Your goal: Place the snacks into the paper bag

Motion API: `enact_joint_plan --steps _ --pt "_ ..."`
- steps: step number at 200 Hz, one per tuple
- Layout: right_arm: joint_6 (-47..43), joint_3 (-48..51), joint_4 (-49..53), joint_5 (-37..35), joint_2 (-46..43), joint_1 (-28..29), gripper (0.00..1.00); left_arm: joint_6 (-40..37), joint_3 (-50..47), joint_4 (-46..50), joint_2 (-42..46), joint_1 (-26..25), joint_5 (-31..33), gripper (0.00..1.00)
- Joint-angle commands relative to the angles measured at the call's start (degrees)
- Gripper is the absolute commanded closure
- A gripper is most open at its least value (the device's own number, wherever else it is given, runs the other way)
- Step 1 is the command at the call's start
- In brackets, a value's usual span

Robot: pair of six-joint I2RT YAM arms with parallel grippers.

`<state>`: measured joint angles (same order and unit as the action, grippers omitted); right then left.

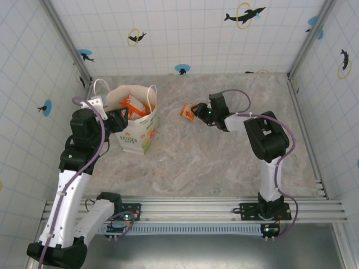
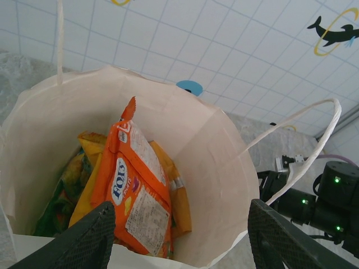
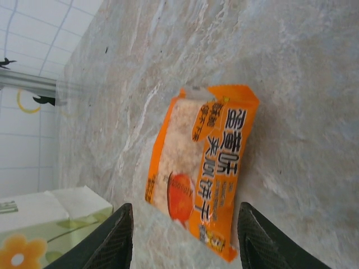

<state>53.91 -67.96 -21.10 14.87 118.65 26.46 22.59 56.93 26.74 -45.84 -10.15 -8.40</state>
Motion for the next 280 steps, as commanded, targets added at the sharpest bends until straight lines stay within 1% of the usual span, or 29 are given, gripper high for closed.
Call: enact_joint_plan --steps 1,24,60,101,119,147,169,242,263,266,280 --pt "1.4 -2.8 -1.9 -0.5 2.7 -0.7 0.49 0.5 0.6 0.1 0.2 0.4 0.8 0.36" --pt "2.0 -4.2 -2.3 -0.7 4.9 -1.0 0.49 0.5 0.7 -0.1 0.1 0.4 0.8 0.36" --pt "3.4 -6.9 -3.7 0.8 8.4 -1.4 0.49 0.6 0.9 -0.3 -0.2 0.4 1.0 0.36" --pt "4.6 -10.5 -4.5 1.2 12.0 -1.6 0.52 0.4 0.6 -0.8 -0.9 0.4 1.1 0.36" --pt "5.0 -12.3 -4.3 1.7 14.4 -1.7 0.56 0.4 0.6 -1.3 -1.2 0.4 1.0 0.36" --pt "5.2 -13.6 -4.0 2.1 15.8 -1.8 0.62 0.2 0.8 -1.4 -1.7 0.4 0.8 0.36" --pt "5.2 -13.6 -4.0 2.1 16.3 -1.8 0.72 0.2 0.7 -1.6 -1.9 0.4 0.8 0.36" --pt "2.4 -12.8 -2.7 2.5 13.6 -2.1 0.92 -0.3 0.3 -2.1 -1.8 0.4 1.0 0.36" --pt "1.8 -12.0 -2.6 2.6 12.9 -2.1 0.93 -0.2 0.4 -2.1 -2.0 0.4 0.5 0.36" --pt "1.7 -11.7 -2.8 2.5 11.2 -2.1 0.93 -0.2 0.5 -2.2 -2.0 0.4 0.5 0.36" --pt "0.9 -10.0 -3.2 2.3 8.8 -2.1 0.94 -0.4 0.8 -2.1 -2.0 0.4 0.2 0.36"
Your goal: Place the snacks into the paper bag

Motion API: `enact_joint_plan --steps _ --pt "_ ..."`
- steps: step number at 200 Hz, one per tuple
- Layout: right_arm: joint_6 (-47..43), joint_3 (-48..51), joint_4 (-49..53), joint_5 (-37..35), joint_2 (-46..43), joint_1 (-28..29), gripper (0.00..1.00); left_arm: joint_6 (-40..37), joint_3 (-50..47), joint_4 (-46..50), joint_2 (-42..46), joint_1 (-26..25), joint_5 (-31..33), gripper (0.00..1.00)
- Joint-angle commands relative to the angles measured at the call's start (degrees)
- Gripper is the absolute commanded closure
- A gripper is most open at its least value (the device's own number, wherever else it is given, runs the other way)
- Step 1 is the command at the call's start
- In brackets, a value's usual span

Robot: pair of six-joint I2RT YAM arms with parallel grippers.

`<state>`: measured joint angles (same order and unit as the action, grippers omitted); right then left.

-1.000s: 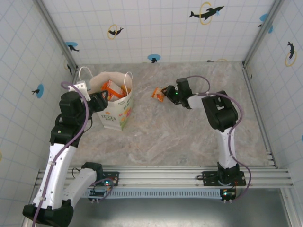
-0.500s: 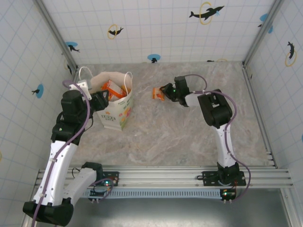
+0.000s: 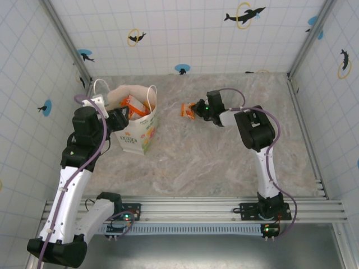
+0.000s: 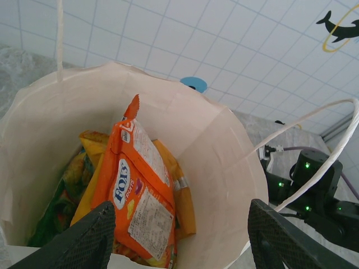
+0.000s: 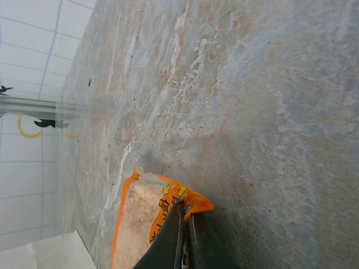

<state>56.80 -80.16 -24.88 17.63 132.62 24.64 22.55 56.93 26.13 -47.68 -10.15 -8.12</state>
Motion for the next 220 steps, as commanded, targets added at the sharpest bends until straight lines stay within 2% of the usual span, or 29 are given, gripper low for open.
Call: enact_joint_plan --steps 1,57,83,108,138,169,190,220 --pt "-2.0 2.4 0.6 -0.5 -5.3 -0.2 0.94 -0.4 0.9 -1.5 -0.1 0.4 -0.2 0.36" --pt "-6.1 13.7 -1.3 -1.6 -18.5 -0.4 0.99 -2.5 0.6 -4.3 0.6 0.4 -6.8 0.36" --pt "-7.2 20.5 -3.4 -1.3 -26.4 -0.2 0.99 -3.2 -0.5 -5.9 0.2 0.4 -13.8 0.36" --pt "-9.1 27.4 -5.3 -0.5 -35.2 -0.1 0.99 -2.3 -4.4 -12.1 1.3 0.3 -22.4 0.38" --pt "-10.8 34.7 -8.1 0.2 -47.1 0.7 0.99 -2.3 -8.2 -18.8 2.4 0.2 -29.3 0.39" --pt "-14.8 40.0 -10.6 -0.2 -58.3 3.7 0.99 -3.2 -12.0 -26.4 2.5 -0.1 -36.7 0.39" --pt "-17.8 42.3 -11.1 -1.0 -64.3 7.0 0.99 -2.9 -15.0 -32.7 2.2 -1.1 -38.8 0.39" --pt "-17.6 45.9 -17.4 -2.2 -69.5 11.7 0.98 -5.6 -16.3 -35.5 -0.3 -7.5 -38.9 0.4"
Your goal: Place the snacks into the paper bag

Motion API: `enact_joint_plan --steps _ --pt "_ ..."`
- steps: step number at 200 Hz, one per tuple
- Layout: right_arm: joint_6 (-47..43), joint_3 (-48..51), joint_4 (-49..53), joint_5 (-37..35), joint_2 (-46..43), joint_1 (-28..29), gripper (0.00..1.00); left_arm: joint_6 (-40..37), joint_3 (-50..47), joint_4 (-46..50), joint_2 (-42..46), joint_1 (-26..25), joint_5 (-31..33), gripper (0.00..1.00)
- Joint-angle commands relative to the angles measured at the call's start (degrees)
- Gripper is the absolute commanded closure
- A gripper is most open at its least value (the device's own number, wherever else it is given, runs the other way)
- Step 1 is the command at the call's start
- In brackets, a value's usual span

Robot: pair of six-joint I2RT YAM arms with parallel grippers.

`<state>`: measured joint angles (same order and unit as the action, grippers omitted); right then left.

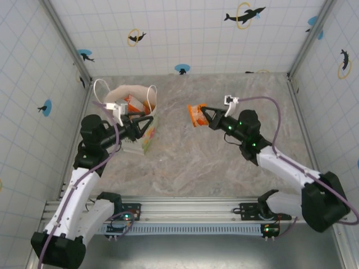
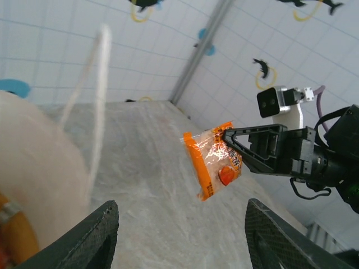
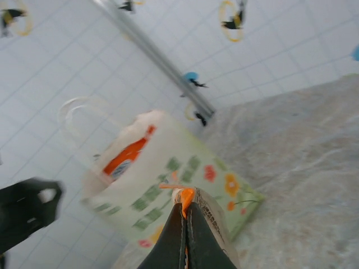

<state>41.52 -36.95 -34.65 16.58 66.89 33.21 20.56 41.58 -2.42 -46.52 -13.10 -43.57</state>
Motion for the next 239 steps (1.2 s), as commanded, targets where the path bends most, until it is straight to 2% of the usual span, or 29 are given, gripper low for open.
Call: enact_joint_plan --steps 1,28,49,54,110,134,151,202,239 --pt "-2.3 2.7 -7.8 -1.2 -3.9 3.3 0.98 -3.8 -0.9 -6.9 -1.6 -4.8 -3.3 0.39" --pt "-5.9 1.7 -9.6 -1.0 -4.4 7.5 0.98 -7.8 0.4 -6.6 -5.0 -10.5 -2.2 0.4" --pt "-6.9 0.8 -11.5 -0.2 -3.8 9.5 0.98 -7.8 1.4 -7.0 -6.9 -10.8 -2.3 0.4" --pt "-7.0 0.6 -12.2 0.1 -3.5 9.9 0.98 -7.6 1.4 -7.2 -7.2 -12.7 -2.2 0.4" --pt "-8.7 -1.7 -14.4 2.3 -1.4 12.3 0.98 -5.6 1.0 -12.1 -8.5 -13.7 -6.0 0.43" --pt "-8.9 -2.5 -14.5 2.5 -0.7 12.5 0.97 -5.6 1.6 -13.1 -9.3 -13.8 -7.8 0.49" --pt "-9.0 -2.9 -14.7 2.5 0.0 12.9 0.97 -2.6 2.1 -12.9 -9.9 -14.0 -8.5 0.55" --pt "-9.2 -3.0 -15.3 2.1 0.9 13.6 0.97 -3.2 3.0 -9.9 -9.6 -14.0 -8.4 0.72" --pt "-10.0 -3.0 -14.2 1.2 0.5 13.8 0.97 -3.4 3.4 -9.2 -9.7 -14.0 -8.7 0.78"
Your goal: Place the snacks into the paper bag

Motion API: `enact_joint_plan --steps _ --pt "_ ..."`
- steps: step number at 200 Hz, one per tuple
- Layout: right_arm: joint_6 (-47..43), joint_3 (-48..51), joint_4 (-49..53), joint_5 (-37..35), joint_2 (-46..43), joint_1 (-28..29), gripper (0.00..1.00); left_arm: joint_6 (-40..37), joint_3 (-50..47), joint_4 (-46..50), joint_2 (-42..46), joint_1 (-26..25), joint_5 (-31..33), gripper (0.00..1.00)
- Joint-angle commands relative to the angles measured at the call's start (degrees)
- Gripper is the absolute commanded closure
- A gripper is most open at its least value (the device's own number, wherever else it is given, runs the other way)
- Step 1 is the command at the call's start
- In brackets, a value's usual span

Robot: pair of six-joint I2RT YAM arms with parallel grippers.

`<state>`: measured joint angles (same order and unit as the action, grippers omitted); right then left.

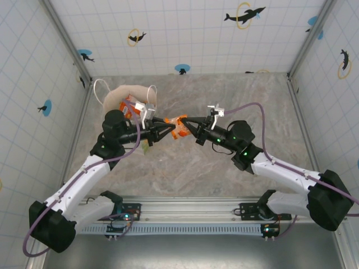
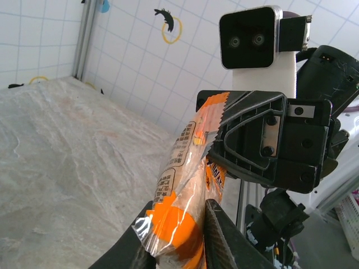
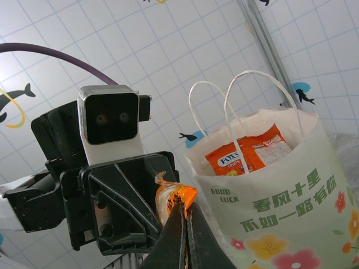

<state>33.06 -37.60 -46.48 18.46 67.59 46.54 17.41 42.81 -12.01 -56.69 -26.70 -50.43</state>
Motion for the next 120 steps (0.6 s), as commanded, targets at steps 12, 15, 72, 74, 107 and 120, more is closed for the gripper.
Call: enact_joint_plan --steps 12,15,72,74,107,120 --pt "-1.8 -2.1 -2.3 -1.0 -0.2 0.5 0.97 -0.8 2.4 1.2 0.4 -0.4 -1.7 0.78" --pt "-1.8 -2.1 -2.3 -1.0 -0.2 0.6 0.97 -1.0 2.6 1.5 0.4 -0.3 -1.6 0.78" --pt "-2.7 -1.4 -1.8 -3.6 -1.1 0.8 0.96 -4.7 4.7 6.8 1.0 -0.4 4.1 0.98" --pt "-2.8 -1.3 -1.8 -3.7 -1.1 0.8 0.95 -4.8 4.8 6.9 1.1 -0.4 4.2 0.98" --pt "-3.5 -1.1 -0.1 -7.0 -1.9 0.9 0.58 -5.2 5.6 8.2 2.8 -0.4 9.7 1.0" --pt "-4.7 -0.4 0.9 -9.2 -3.2 0.9 0.52 -4.8 6.4 9.2 3.8 -0.3 14.3 1.0"
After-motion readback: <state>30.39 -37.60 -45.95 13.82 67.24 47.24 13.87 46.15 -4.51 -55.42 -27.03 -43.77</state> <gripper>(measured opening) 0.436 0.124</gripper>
